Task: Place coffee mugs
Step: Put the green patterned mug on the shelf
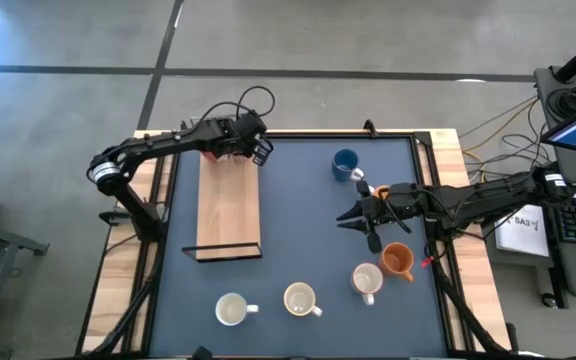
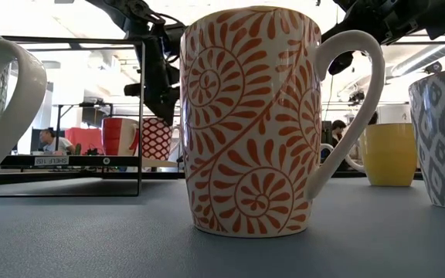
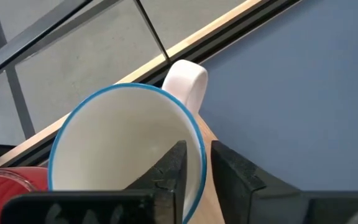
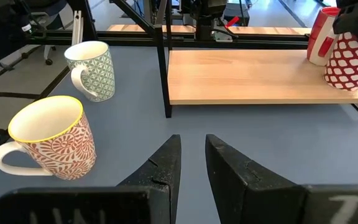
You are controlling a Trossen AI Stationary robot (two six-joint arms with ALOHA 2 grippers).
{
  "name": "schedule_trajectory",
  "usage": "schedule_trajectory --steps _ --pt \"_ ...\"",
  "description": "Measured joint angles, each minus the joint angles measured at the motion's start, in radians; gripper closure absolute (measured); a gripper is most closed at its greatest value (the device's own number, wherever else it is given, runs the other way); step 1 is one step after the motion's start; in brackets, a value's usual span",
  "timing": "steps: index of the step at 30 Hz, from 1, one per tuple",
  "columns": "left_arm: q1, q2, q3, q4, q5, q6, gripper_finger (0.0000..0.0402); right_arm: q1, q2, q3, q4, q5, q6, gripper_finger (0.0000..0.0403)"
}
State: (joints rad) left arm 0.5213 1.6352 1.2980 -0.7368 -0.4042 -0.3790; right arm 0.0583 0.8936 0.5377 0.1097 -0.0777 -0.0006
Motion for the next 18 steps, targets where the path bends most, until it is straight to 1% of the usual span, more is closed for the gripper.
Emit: schedule_trajectory --steps 5,11,14,18 --pt "-0.002 0.000 0.008 -0.017 0.004 0.000 0.0322 0.000 0.000 0.000 0.000 0.000 0.000 0.0339" --pt "-0.035 0.000 0.077 -0.059 0.021 0.032 0.0304 0.000 0.000 0.000 0.000 0.000 0.000 0.0339" --pt "-0.067 -0.007 0.115 -0.074 0.020 0.059 0.0298 0.000 0.000 0.000 0.000 0.000 0.000 0.0339" --pt "-0.149 -0.039 0.132 -0.073 0.021 0.112 0.0297 0.000 0.000 0.000 0.000 0.000 0.013 0.0339"
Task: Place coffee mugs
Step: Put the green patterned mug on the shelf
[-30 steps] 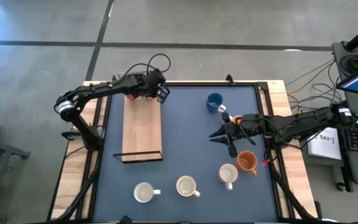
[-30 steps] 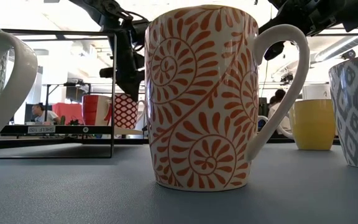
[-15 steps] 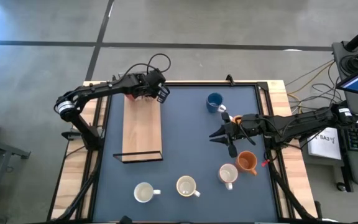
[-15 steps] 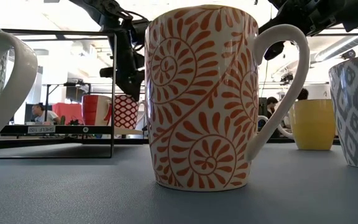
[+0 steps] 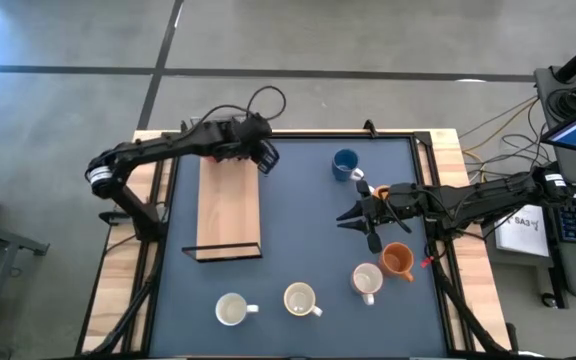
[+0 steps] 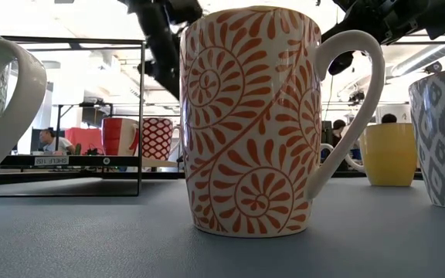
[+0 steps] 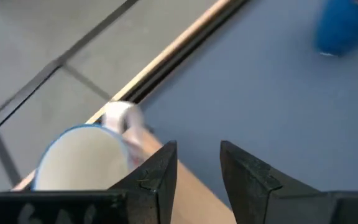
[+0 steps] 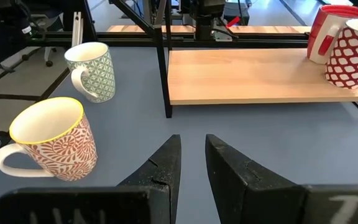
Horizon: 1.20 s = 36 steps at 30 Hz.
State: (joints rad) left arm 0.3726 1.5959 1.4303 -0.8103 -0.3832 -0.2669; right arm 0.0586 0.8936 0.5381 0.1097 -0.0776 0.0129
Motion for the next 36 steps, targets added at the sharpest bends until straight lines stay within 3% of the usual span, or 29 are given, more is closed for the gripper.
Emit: schedule_trajectory --steps 8,16,26,36 --pt "-0.242 -0.078 0.000 -0.023 0.001 0.123 0.0297 0.001 0.000 -0.006 0.001 0.000 0.034 0.0339" --pt "-0.503 -0.087 0.000 -0.064 0.009 0.117 0.0297 0.029 -0.004 -0.029 0.007 -0.001 0.076 0.0339" --pt "-0.742 -0.087 0.000 -0.119 0.017 -0.075 0.0296 0.087 -0.010 -0.048 0.116 -0.002 0.017 0.0339" --pt "-0.863 -0.087 0.000 -0.134 0.143 -0.406 0.0296 0.088 -0.010 -0.052 0.135 -0.003 -0.033 0.0339"
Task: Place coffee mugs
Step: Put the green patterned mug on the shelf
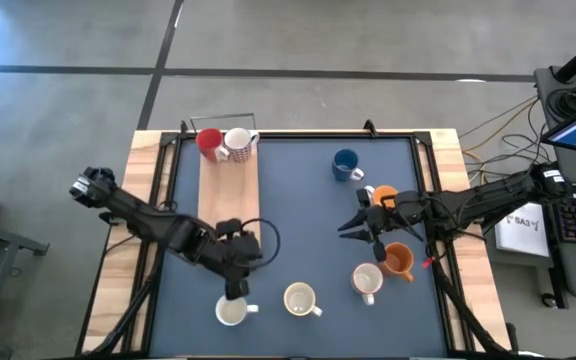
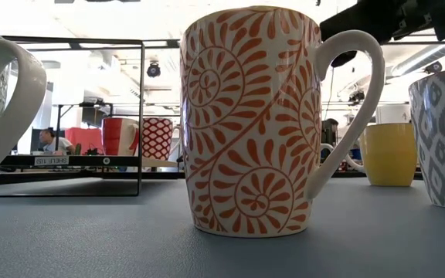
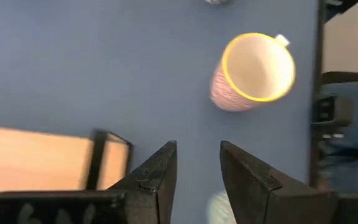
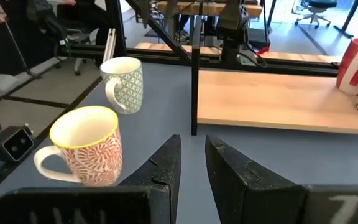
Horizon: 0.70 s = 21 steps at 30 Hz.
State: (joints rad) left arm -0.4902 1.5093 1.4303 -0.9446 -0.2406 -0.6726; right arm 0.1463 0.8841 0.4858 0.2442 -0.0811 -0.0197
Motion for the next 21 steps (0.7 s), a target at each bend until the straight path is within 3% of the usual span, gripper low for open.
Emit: schedule_trajectory --steps 9,21 --pt "-0.090 0.033 0.000 -0.016 0.124 -0.235 0.0282 -0.003 -0.009 0.005 0.020 0.001 -0.078 0.0339" --pt "-0.188 0.178 0.075 -0.027 0.200 -0.338 0.0189 -0.002 -0.127 0.024 -0.010 0.000 -0.095 0.0339"
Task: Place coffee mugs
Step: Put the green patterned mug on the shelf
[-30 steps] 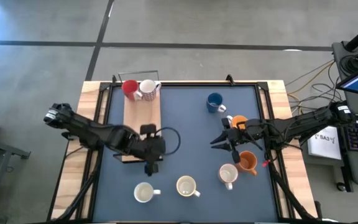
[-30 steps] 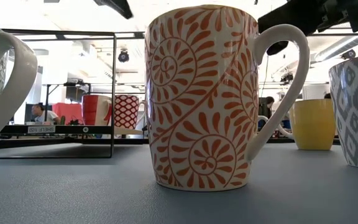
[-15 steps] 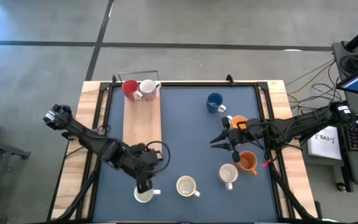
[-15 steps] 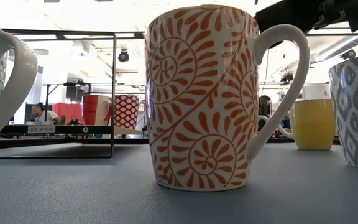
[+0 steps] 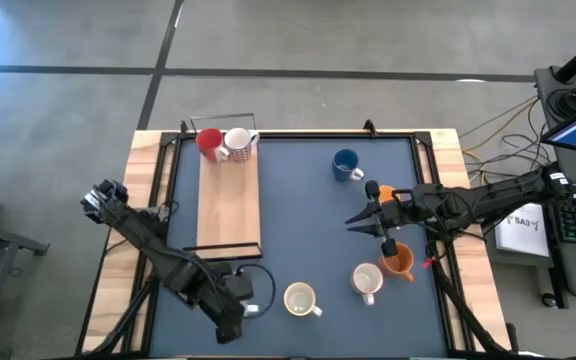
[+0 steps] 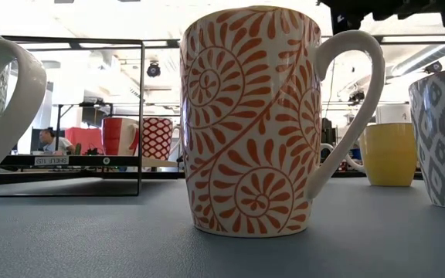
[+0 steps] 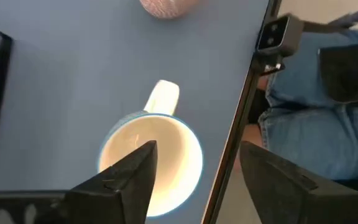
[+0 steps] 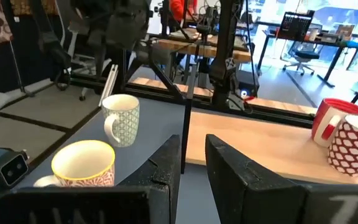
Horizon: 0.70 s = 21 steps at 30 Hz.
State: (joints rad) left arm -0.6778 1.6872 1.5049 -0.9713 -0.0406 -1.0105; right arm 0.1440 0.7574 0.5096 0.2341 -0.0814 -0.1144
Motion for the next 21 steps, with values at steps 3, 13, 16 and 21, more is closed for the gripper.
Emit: schedule_trajectory --steps 3,13,16,21 --pt "-0.019 0.053 0.003 -0.015 0.041 0.004 0.0187 0.000 -0.005 -0.002 -0.005 -0.005 0.010 0.0339" --pt "-0.070 0.153 0.003 -0.015 0.132 -0.023 0.0229 0.000 -0.001 -0.003 -0.013 -0.005 0.022 0.0339" --pt "-0.072 0.173 0.003 -0.015 0.123 -0.021 0.0246 0.000 -0.001 -0.003 -0.013 -0.005 0.025 0.0339" --pt "-0.072 0.192 0.003 -0.014 0.109 -0.002 0.0276 0.000 -0.001 -0.004 -0.013 -0.005 0.028 0.0339"
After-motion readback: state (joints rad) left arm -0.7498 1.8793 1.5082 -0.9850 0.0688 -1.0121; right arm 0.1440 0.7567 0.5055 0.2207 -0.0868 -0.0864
